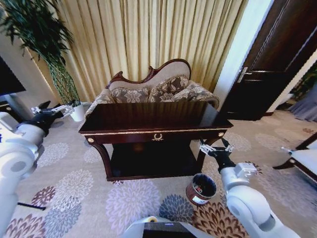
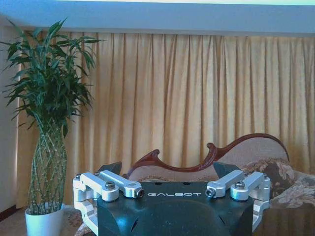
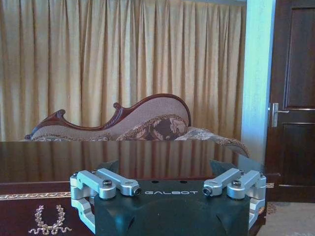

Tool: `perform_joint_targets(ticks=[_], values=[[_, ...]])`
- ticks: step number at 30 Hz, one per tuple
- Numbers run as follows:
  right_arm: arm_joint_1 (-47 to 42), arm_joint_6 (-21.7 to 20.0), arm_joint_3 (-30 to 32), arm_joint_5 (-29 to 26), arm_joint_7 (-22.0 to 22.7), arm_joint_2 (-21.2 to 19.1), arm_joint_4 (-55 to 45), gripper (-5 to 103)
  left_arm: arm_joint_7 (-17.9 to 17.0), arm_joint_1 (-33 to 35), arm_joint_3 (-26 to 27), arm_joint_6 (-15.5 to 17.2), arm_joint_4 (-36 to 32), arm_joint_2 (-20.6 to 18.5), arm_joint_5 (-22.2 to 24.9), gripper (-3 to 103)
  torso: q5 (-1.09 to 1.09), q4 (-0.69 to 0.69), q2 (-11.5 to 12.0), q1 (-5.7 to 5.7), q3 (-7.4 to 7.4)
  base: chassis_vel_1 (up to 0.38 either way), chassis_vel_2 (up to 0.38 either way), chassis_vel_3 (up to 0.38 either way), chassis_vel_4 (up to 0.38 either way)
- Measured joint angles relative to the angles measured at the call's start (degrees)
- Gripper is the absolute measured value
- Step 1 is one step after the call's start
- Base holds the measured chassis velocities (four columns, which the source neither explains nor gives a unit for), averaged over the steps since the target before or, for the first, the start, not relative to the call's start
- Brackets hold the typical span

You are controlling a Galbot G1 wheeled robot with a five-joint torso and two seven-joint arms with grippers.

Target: Move to the front of the table and place the trash on the table into the trash bin.

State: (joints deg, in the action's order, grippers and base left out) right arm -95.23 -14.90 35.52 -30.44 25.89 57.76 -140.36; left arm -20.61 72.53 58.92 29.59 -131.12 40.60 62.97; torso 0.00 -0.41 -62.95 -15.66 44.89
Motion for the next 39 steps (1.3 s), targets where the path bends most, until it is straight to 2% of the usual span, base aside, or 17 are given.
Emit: perform_joint_targets(ticks=[8, 10, 15, 18, 20, 21, 23, 39], values=[[0.2, 0.7, -0.6, 0.2, 0.0, 0.1, -0.8, 100, 0.1, -0.2, -0.7, -0.1, -0.1, 0.0, -0.6, 100, 0.02, 0.0, 0.0, 0.0, 0.0, 0.138, -0.149, -0.148, 0.147], [0.6, 1.7, -0.6, 0.0, -0.4, -0.6, -1.6, 100, 1.0, 0.6, -0.7, -0.9, -0.1, 0.4, -1.6, 100, -0.01, 0.04, 0.0, 0.01, -0.01, 0.224, -0.22, -0.202, 0.229], [1.2, 1.9, -0.1, -1.3, -0.3, -2.3, -2.6, 100, 1.6, 1.0, -0.9, -1.3, -0.9, 0.9, -2.1, 100, 0.0, 0.0, 0.0, 0.03, -0.03, 0.229, -0.224, -0.239, 0.192], [1.3, 1.9, 0.2, -2.4, 0.0, -3.4, -3.0, 100, 3.1, 1.1, -1.5, -2.4, -1.2, 1.3, -2.7, 100, 0.03, -0.01, 0.0, 0.04, -0.02, 0.177, -0.202, -0.193, 0.157], [0.8, 1.9, 0.1, -3.0, 0.6, -4.7, -3.1, 100, 6.9, 1.6, -2.3, -4.2, -0.7, 2.3, -4.7, 100, 0.0, 0.04, 0.0, 0.04, -0.01, 0.143, -0.165, -0.119, 0.188], [0.8, 1.9, 0.1, -3.0, 0.6, -4.7, -3.1, 100, 6.9, 1.6, -2.3, -4.2, -0.7, 2.3, -4.7, 100, 0.0, 0.04, 0.0, 0.04, -0.01, 0.133, -0.165, -0.088, 0.185], [0.3, 1.8, 0.1, -3.5, 1.0, -5.7, -3.1, 100, 9.8, 2.3, -2.5, -4.9, -0.6, 3.1, -5.5, 100, 0.02, 0.01, 0.0, 0.02, -0.01, 0.13, -0.142, -0.1, 0.157], [0.1, 1.3, -0.4, -4.9, 1.9, -7.1, -3.0, 100, 9.9, 4.0, -2.5, -5.3, -2.7, 4.0, -7.2, 100, 0.0, 0.01, 0.0, 0.02, -0.01, 0.175, -0.164, -0.189, 0.157]])
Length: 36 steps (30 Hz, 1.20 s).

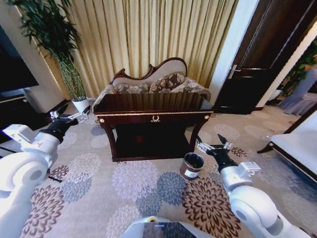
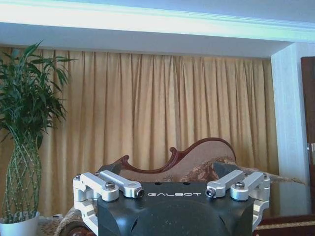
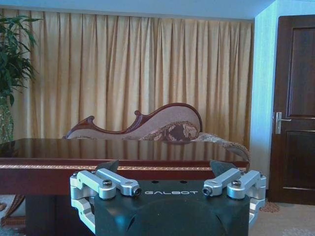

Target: Move to the front of the table and place the trash on the table into the trash bin.

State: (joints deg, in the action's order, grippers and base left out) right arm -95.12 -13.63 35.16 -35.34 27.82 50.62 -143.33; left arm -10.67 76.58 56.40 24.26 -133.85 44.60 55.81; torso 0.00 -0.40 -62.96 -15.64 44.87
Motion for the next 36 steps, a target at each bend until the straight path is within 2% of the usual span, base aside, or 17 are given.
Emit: perform_joint_targets(ticks=[13, 16, 23, 28, 36], values=[[0.5, 0.1, 0.5, -0.6, 0.1, -0.6, 0.1, 100, -0.5, 0.9, 1.0, 0.1, -1.3, 0.5, 0.1, 100, 0.02, 0.0, 0.0, -0.01, 0.01, 0.178, -0.185, -0.19, 0.19], [0.5, 0.1, 0.5, -0.6, 0.1, -0.5, 0.1, 100, -0.5, 1.2, 1.2, 0.2, -1.4, 0.7, 0.0, 100, -0.04, 0.03, 0.0, -0.01, 0.0, 0.179, -0.176, -0.183, 0.213], [0.6, 0.3, 1.0, -0.6, 0.2, -0.3, 0.1, 100, -0.5, 1.2, 1.2, 0.2, -1.4, 0.8, -0.1, 100, 0.02, -0.02, 0.0, -0.01, 0.01, 0.193, -0.195, -0.209, 0.182], [0.6, 0.4, 1.3, -0.6, 0.2, 0.0, 0.1, 100, -0.4, 1.1, 0.9, 0.2, -1.4, 0.7, -0.2, 100, -0.01, 0.03, 0.0, 0.0, 0.0, 0.163, -0.209, -0.149, 0.225], [1.0, 0.7, 1.4, -0.5, 0.1, 0.4, 0.1, 100, -0.4, 0.7, -0.1, 0.2, -1.4, 0.8, -0.5, 100, 0.0, -0.01, 0.0, 0.0, 0.0, 0.182, -0.194, -0.187, 0.167]])
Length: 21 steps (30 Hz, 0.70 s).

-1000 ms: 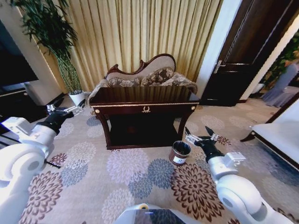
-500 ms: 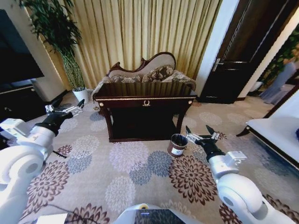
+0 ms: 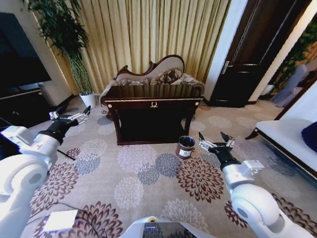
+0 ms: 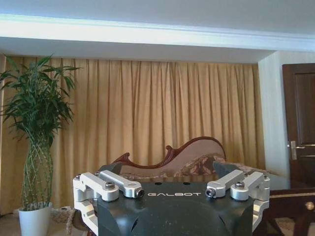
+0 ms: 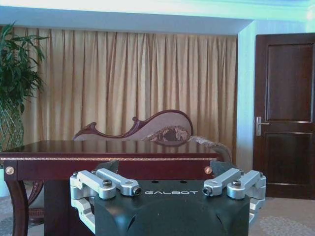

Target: Move to the front of the table and place the trash on the table into the trash bin.

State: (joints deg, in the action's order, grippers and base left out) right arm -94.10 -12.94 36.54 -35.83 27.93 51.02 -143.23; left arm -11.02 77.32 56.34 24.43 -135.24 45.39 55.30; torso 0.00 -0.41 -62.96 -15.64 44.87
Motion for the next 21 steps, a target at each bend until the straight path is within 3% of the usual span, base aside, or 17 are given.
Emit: perform_joint_targets(ticks=[11, 21], values=[[1.5, 2.1, -0.3, 0.9, -1.3, 1.6, 1.6, 100, -3.4, 0.9, -1.5, 0.3, -1.0, 1.0, -0.5, 100, 0.01, 0.02, 0.0, -0.01, 0.01, 0.09, -0.059, -0.079, 0.062], [1.6, 1.8, 0.0, 2.2, -1.4, 2.5, 2.5, 100, -3.7, 1.6, -2.1, 0.2, -1.6, 2.3, -1.2, 100, 0.0, 0.01, 0.0, -0.01, 0.0, 0.0, 0.0, 0.0, 0.0]])
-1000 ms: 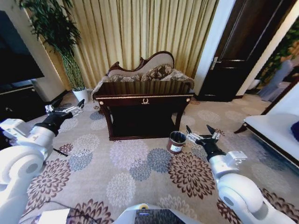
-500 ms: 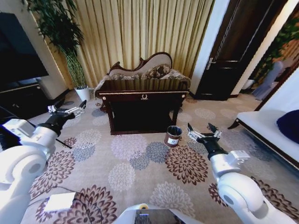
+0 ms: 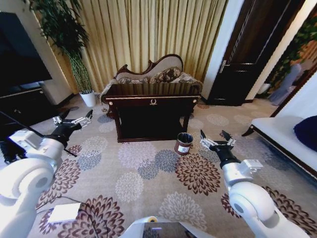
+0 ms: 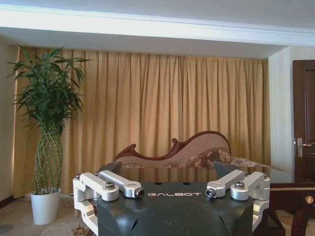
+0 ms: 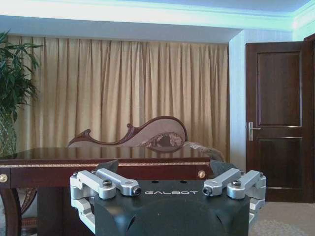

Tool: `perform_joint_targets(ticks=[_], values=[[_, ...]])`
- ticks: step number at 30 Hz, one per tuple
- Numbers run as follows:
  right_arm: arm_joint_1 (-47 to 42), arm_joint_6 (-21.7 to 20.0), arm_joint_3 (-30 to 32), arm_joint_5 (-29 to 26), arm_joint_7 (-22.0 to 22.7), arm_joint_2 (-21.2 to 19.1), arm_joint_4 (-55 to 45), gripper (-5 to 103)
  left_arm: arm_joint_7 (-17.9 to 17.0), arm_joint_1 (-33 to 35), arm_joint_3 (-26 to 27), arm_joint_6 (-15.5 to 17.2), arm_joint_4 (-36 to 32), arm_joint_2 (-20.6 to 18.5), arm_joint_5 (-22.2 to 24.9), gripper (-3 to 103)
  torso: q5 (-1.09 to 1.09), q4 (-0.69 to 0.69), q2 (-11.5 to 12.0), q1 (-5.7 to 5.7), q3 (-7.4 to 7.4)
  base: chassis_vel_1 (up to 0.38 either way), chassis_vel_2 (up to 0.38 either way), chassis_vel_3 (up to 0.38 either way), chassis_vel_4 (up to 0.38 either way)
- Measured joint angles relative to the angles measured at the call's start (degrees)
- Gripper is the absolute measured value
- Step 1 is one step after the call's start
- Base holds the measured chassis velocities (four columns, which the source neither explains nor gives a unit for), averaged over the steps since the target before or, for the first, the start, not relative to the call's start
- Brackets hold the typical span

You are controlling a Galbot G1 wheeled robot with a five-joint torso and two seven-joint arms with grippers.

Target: Move to the front of the table and place the trash on the table into the trash bin.

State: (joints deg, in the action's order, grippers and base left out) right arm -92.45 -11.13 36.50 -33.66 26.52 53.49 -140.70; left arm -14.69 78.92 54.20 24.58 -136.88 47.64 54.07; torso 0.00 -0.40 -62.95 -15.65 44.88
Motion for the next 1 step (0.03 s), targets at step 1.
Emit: perform_joint_targets(ticks=[1], values=[[0.0, 0.1, 0.3, -0.1, 0.0, -0.2, 0.0, 100, 0.0, 0.0, 0.0, -0.2, 0.0, 0.0, -0.1, 100, 0.0, 0.01, 0.0, 0.01, -0.01, 0.0, 0.0, 0.0, 0.0]])
